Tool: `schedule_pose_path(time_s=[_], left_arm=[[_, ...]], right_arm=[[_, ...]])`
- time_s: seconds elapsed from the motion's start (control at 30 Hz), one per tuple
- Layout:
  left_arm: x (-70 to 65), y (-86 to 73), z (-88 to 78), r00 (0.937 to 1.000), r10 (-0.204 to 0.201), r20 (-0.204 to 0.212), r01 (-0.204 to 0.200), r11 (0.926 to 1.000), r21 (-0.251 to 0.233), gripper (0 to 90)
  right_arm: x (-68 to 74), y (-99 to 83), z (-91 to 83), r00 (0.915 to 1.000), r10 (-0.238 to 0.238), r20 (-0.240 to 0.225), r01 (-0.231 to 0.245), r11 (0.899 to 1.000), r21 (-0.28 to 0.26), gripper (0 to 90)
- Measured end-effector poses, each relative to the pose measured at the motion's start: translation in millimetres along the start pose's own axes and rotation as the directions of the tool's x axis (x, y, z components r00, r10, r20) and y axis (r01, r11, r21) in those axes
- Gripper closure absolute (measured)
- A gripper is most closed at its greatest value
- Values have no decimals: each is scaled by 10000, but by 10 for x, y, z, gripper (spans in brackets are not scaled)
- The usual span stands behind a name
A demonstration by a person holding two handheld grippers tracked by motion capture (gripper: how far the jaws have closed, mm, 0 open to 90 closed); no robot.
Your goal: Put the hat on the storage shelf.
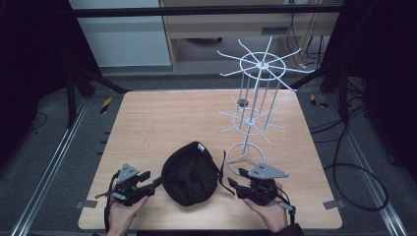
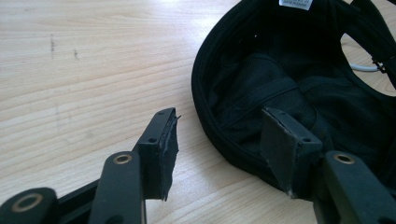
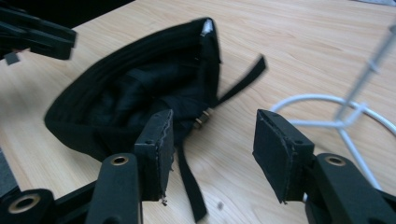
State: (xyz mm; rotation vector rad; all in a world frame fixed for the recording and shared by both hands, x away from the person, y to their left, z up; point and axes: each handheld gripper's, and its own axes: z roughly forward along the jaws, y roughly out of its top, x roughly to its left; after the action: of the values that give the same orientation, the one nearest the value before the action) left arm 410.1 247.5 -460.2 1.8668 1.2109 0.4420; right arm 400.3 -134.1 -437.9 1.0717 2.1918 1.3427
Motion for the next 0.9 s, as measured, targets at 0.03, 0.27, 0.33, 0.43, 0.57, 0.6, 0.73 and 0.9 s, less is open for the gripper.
schedule_pose_path(time_s=[0.03, 0.27, 0.33, 0.43, 0.57, 0.6, 0.73, 0.9], left_arm=[[-10, 2, 17, 10000, 7, -11, -7, 10000, 45, 457], [-48, -4, 153, 9999, 103, -92, -96, 9975, 705, 457], [-49, -7, 177, 9998, 133, -117, -123, 9967, 805, 457], [-41, -4, 200, 9999, 73, -101, -64, 9962, 865, 457], [-26, 0, 255, 9999, -24, -116, 36, 9942, 1075, 457], [-19, 2, 271, 9999, -40, -115, 53, 9932, 1164, 458], [17, 9, 327, 9995, -307, -17, 306, 9900, 1380, 523], [46, 17, 373, 9983, -571, 135, 542, 9853, 1620, 648]], right_arm=[[26, 28, 24, 10000, -22, -52, 22, 10000, 8, 488], [153, 226, 249, 9992, -311, -251, 310, 9995, -26, 510], [176, 260, 313, 9992, -324, -226, 323, 9995, -39, 512], [192, 293, 389, 9993, -341, -141, 341, 9994, -25, 513], [183, 319, 483, 9991, -415, 105, 415, 9991, 49, 513], [178, 320, 510, 9988, -452, 178, 451, 9990, 59, 514], [157, 319, 613, 9976, -516, 453, 505, 9984, 238, 514], [138, 334, 708, 9970, -521, 573, 499, 9980, 392, 512]])
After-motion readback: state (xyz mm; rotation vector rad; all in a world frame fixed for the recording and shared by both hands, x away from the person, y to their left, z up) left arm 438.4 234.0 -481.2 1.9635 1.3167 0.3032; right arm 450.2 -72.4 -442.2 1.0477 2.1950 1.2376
